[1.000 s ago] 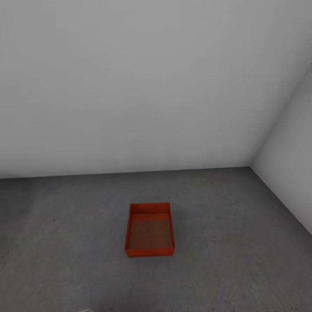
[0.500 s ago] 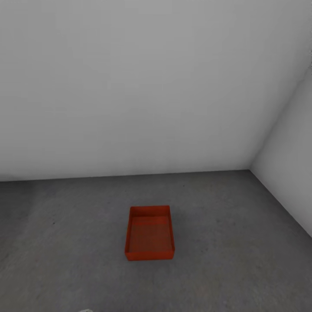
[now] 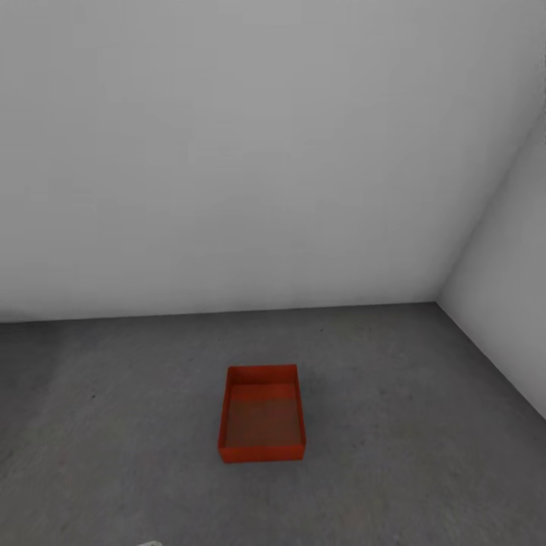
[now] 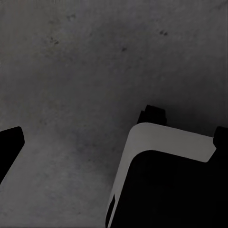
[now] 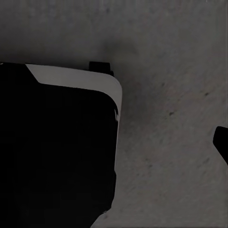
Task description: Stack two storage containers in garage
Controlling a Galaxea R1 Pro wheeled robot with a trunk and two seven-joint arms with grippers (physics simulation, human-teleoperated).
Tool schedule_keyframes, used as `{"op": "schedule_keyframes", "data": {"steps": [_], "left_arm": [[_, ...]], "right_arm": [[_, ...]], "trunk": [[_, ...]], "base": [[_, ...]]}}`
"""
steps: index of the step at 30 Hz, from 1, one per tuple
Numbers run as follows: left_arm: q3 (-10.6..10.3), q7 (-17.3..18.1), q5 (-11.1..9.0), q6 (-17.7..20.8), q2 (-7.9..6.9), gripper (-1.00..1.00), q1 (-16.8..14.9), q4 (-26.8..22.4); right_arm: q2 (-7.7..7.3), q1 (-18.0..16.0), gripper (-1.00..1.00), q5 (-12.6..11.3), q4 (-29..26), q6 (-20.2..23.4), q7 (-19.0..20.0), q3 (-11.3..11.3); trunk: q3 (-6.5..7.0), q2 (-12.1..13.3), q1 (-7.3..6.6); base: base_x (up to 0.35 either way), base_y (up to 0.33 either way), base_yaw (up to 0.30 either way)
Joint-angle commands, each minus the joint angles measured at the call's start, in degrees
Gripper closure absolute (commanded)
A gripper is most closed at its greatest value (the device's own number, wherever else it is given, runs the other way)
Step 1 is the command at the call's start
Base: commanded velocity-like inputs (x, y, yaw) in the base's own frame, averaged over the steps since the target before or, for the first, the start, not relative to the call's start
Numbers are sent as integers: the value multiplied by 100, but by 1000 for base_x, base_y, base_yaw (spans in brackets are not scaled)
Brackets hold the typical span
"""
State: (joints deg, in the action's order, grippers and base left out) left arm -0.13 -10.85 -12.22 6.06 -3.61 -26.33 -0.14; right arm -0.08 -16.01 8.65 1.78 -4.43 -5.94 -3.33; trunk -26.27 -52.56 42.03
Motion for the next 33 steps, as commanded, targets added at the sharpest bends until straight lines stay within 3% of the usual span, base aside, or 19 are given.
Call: {"op": "schedule_keyframes", "data": {"steps": [1,33], "left_arm": [[-5,-14,-35,18,0,-100,-3,-2],[-7,-14,-35,18,0,-100,-3,-3]], "right_arm": [[-1,-7,-100,58,18,-32,-21,-37],[-2,-7,-100,50,21,-82,-30,-37]], "trunk": [[4,-4,0],[300,-4,0]], "base": [[0,0,0],[0,0,0]]}}
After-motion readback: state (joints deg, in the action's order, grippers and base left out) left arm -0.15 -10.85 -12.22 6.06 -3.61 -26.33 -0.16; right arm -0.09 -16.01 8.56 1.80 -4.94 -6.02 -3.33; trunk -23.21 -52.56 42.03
